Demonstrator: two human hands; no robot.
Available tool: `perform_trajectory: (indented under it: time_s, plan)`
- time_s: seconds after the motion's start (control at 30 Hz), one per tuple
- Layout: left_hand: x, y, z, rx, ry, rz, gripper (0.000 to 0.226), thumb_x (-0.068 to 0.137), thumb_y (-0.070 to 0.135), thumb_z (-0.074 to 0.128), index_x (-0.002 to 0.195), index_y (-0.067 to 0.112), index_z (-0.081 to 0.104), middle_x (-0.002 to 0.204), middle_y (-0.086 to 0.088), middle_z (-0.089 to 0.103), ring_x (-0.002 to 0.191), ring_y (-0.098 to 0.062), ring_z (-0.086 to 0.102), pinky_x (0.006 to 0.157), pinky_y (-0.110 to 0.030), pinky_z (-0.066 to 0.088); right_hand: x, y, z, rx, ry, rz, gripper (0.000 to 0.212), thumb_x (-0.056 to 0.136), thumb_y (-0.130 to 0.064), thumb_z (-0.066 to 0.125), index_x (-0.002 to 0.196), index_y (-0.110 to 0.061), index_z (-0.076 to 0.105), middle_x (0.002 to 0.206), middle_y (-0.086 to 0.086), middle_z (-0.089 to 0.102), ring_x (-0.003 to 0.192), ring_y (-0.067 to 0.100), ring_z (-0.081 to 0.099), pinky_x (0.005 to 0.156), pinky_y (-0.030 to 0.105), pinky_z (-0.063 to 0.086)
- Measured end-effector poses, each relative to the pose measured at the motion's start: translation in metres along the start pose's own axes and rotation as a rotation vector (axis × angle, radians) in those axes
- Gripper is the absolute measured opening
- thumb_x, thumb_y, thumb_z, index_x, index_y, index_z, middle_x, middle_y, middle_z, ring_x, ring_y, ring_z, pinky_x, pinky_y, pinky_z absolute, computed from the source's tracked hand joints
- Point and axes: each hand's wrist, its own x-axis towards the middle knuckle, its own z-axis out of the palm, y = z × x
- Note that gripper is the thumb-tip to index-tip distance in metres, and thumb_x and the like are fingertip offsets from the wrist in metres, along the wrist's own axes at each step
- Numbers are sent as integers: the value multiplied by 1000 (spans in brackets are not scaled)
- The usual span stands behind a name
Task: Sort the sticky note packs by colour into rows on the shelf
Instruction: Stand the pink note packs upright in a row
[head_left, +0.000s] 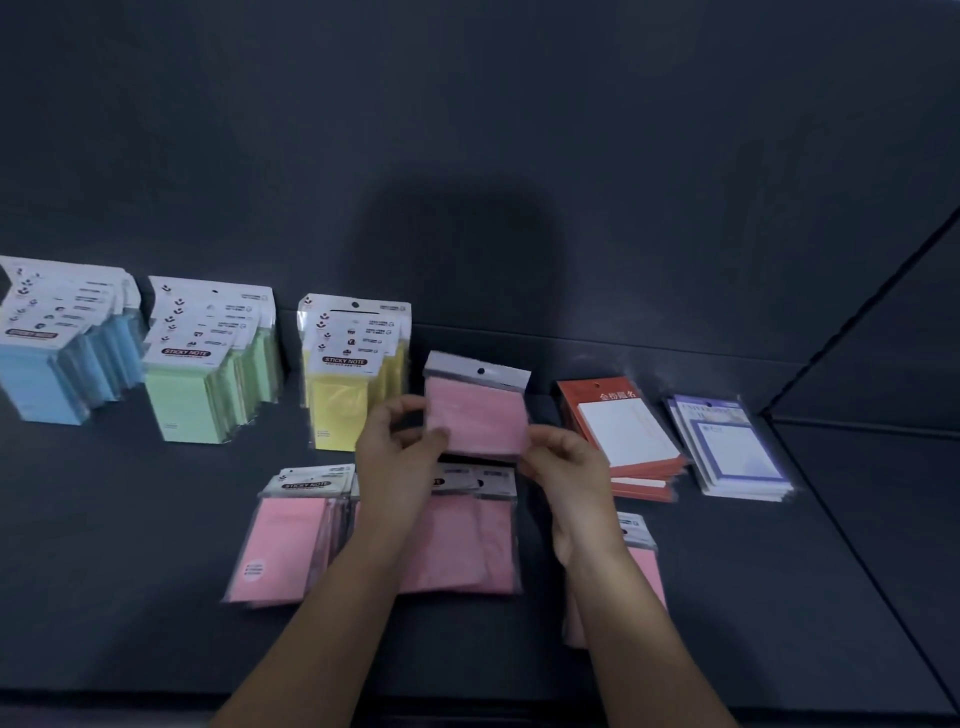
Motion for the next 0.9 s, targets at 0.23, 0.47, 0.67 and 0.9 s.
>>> perform_trajectory:
  time_s: [0.23, 0.47, 0.67, 0.9]
  plan:
    - [-33, 32, -3, -22, -133, 379, 23, 79, -6, 66, 87, 16, 62, 87, 3, 73, 84, -7, 67, 76, -19, 51, -35, -33, 1, 122, -350, -1, 16, 91, -26, 56, 96, -17, 69, 97, 1, 72, 94, 14, 66, 80, 24, 51]
    - [-59, 24, -23, 165, -540, 509, 19, 76, 25, 65, 94, 22, 69, 95, 6, 70, 92, -7, 65, 84, -19, 48, -47, -37, -4, 329, -118, -62, 18, 94, -3, 45, 99, -13, 60, 80, 2, 69, 70, 13, 66, 58, 24, 52]
    - [-50, 2, -71, 358, -119, 199, 36, 76, 28, 55, 111, 21, 55, 111, 10, 58, 108, -7, 53, 89, -21, 42, -46, -6, 9, -30, -166, -69, 28, 90, 1, 51, 104, -24, 50, 103, 0, 62, 91, 13, 60, 81, 27, 52]
    - [-44, 1, -79, 445, -319, -66, 39, 90, 0, 44, 122, 21, 39, 117, -4, 53, 88, -10, 51, 70, -21, 36, -45, 17, 34, -709, -170, -247, 44, 84, -12, 57, 128, -13, 48, 120, 6, 58, 114, 25, 51, 99, 31, 38]
